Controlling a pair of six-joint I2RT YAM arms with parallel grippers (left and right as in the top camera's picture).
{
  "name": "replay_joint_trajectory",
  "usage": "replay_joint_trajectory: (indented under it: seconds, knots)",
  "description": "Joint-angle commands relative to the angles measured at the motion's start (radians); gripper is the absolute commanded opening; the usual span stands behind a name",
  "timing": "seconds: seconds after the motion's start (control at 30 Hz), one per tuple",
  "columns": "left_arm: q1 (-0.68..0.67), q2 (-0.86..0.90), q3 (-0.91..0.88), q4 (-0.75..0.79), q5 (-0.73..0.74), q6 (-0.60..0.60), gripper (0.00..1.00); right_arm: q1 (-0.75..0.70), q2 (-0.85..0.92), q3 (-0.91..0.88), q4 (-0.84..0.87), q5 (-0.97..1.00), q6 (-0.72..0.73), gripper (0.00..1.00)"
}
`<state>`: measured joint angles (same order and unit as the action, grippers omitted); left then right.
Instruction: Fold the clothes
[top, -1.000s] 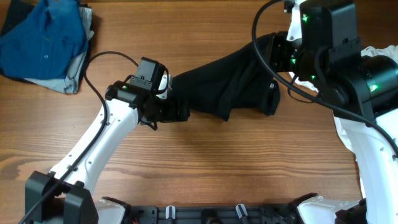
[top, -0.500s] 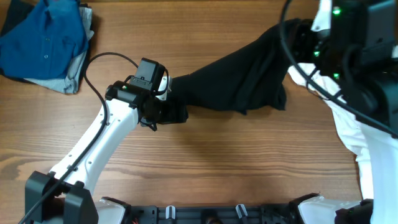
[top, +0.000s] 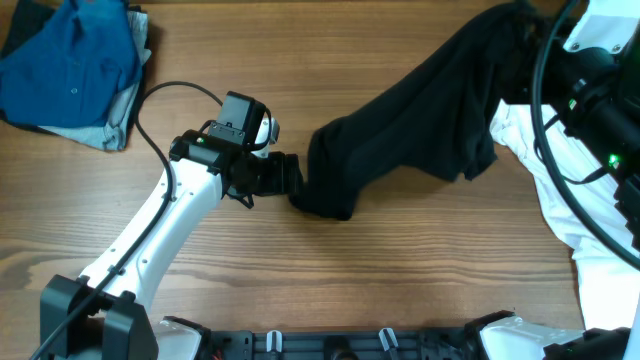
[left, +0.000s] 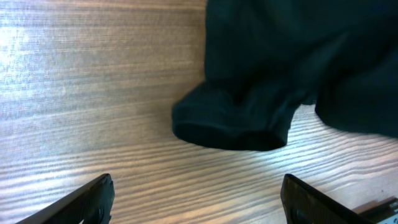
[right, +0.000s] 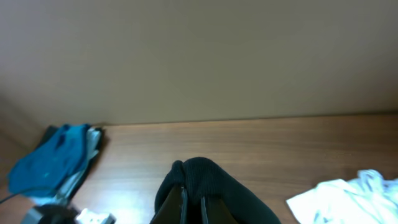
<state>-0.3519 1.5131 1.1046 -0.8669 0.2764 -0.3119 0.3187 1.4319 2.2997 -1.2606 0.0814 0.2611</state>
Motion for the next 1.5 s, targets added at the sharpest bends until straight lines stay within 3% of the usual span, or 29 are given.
replay_joint_trajectory:
  seconds: [0.0,0.1,0.3,0.57,0.77,1.13,1.43,1.47]
  knots:
    - [-0.004,0.0,0.014,0.026,0.016,0.003,0.91,-0.003,0.006,0.02,0.011,-0.16,-0.06,0.05]
    - [-0.004,0.0,0.014,0.077,0.022,-0.041,0.92,-0.003,0.009,0.02,0.018,-0.253,-0.105,0.05]
    - [-0.011,0.008,0.014,0.16,0.135,-0.044,0.91,-0.003,0.009,0.02,0.037,-0.255,-0.122,0.04]
    - [-0.103,0.063,0.014,0.193,0.135,-0.068,0.9,-0.003,0.008,0.02,0.047,-0.129,-0.103,0.04]
    - [-0.177,0.148,0.014,0.26,0.135,-0.095,0.87,-0.003,0.008,0.02,-0.022,0.072,0.007,0.04]
    - [-0.183,0.2,0.014,0.251,0.135,-0.115,0.86,-0.006,0.008,0.02,-0.112,0.324,0.154,0.04]
    - [-0.183,0.2,0.014,0.195,0.134,-0.111,0.86,-0.087,0.008,0.02,-0.182,0.394,0.274,0.04]
    - [-0.183,0.2,0.014,0.181,0.116,-0.111,0.81,-0.109,0.008,0.02,-0.192,0.391,0.281,0.04]
